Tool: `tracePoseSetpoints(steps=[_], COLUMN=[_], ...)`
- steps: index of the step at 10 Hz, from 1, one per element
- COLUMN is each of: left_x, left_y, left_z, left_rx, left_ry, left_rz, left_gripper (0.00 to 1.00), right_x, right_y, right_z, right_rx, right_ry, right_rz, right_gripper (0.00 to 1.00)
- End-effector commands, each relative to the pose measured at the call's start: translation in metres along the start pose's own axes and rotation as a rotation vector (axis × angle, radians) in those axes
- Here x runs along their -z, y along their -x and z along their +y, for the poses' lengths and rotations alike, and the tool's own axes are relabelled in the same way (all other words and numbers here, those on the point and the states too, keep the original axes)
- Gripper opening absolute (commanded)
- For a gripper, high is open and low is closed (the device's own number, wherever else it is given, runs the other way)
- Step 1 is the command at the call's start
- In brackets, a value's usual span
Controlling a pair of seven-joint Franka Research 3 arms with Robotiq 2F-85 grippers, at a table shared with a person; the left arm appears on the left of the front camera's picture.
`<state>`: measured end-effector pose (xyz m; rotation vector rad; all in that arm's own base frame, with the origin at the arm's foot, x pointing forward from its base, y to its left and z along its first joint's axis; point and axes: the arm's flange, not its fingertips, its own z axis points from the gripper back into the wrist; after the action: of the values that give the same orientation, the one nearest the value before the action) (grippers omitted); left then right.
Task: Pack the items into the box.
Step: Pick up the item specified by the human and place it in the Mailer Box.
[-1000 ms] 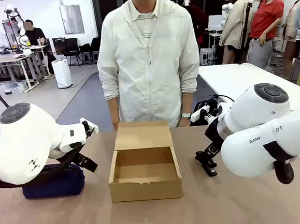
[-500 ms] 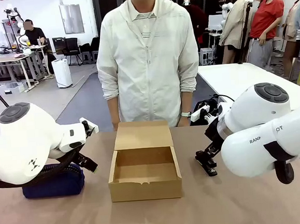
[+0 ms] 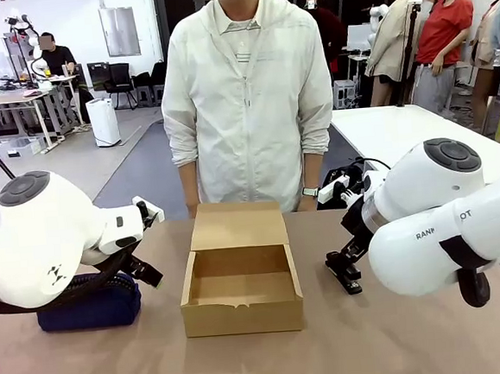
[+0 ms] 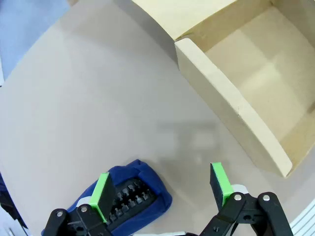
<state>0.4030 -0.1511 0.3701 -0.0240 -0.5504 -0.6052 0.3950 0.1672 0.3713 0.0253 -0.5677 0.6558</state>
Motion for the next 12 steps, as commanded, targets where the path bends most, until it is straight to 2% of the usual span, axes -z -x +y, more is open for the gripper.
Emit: tracePoseSetpoints(steps=[1,4,5,6,7,8,9,10,11,12], left_x=[0.000,0.000,-0.033,-0.068,-0.113,-0.150,-0.184,-0.218,-0.236,-0.242], left_y=[0.000,0.000,-0.009,-0.019,-0.023,-0.018,-0.011,0.015,0.044,0.082], left_z=[0.000,0.000,0.004,0.010,0.027,0.046,0.072,0.113,0.145,0.183], left_rx=[0.000,0.000,-0.027,-0.133,-0.183,-0.244,-0.326,-0.469,-0.577,-0.684], left_ry=[0.000,0.000,0.136,0.275,0.335,0.404,0.509,0.611,0.636,0.694], left_rz=[-0.001,0.000,-0.048,-0.033,0.005,-0.033,-0.097,-0.178,-0.265,-0.345], left_gripper=[1.00,1.00,1.00,1.00,1.00,1.00,1.00,1.00,1.00,1.00], right_x=[0.000,0.000,-0.037,-0.077,-0.123,-0.167,-0.210,-0.251,-0.274,-0.283], right_y=[0.000,0.000,-0.010,-0.015,-0.018,-0.008,0.012,0.043,0.085,0.133], right_z=[0.000,0.000,-0.003,-0.012,-0.017,-0.027,-0.045,-0.061,-0.085,-0.110], right_rx=[0.000,0.000,0.095,0.186,0.298,0.386,0.430,0.522,0.620,0.790], right_ry=[0.000,0.000,-0.102,-0.119,-0.176,-0.268,-0.385,-0.479,-0.477,-0.473], right_rz=[0.000,0.000,-0.052,-0.067,-0.112,-0.147,-0.229,-0.328,-0.423,-0.517], right_gripper=[1.00,1.00,1.00,1.00,1.00,1.00,1.00,1.00,1.00,1.00])
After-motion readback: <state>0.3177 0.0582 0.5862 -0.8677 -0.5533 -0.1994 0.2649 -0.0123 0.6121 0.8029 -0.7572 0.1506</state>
